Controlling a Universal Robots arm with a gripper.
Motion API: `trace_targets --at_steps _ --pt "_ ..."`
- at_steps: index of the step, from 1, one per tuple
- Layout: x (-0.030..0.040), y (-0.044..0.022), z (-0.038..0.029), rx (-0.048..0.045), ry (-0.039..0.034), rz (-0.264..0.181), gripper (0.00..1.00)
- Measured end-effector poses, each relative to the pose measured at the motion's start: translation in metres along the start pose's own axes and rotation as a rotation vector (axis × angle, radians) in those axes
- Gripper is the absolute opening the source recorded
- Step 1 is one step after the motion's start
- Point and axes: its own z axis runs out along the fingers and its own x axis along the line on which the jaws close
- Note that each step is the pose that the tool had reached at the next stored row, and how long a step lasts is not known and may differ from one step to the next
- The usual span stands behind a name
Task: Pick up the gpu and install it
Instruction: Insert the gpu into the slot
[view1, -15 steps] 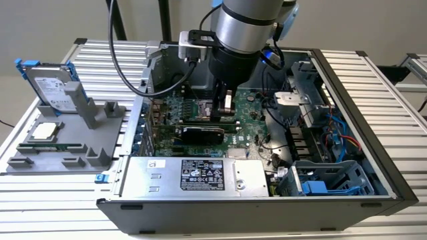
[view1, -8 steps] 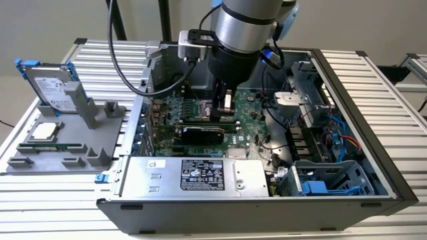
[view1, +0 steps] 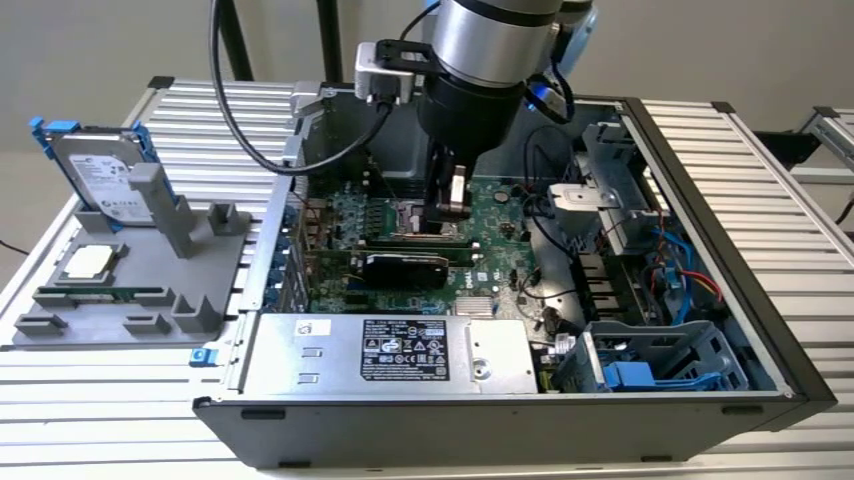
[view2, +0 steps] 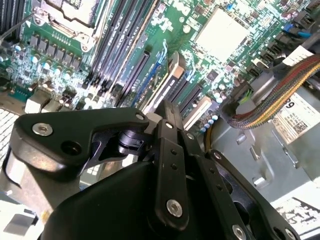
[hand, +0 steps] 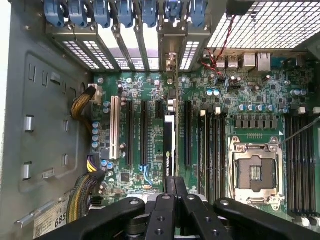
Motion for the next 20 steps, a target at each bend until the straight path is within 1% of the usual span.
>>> trace_targets --at_steps 5,10,14,17,20 --pt "0.0000 0.0024 -0.0062 0.0010 0.0007 0.000 0.00" --pt "0.0001 0.0082 -0.0070 0.0032 0.0005 0.000 0.00" --pt "0.0002 0.0152 -0.0068 0.0054 0.0009 0.000 0.00" --pt "0.0003 0.0213 -0.0063 0.0108 0.0006 0.000 0.00" --pt "0.0004 0.0290 -0.0054 0.0157 0.0005 0.000 0.00"
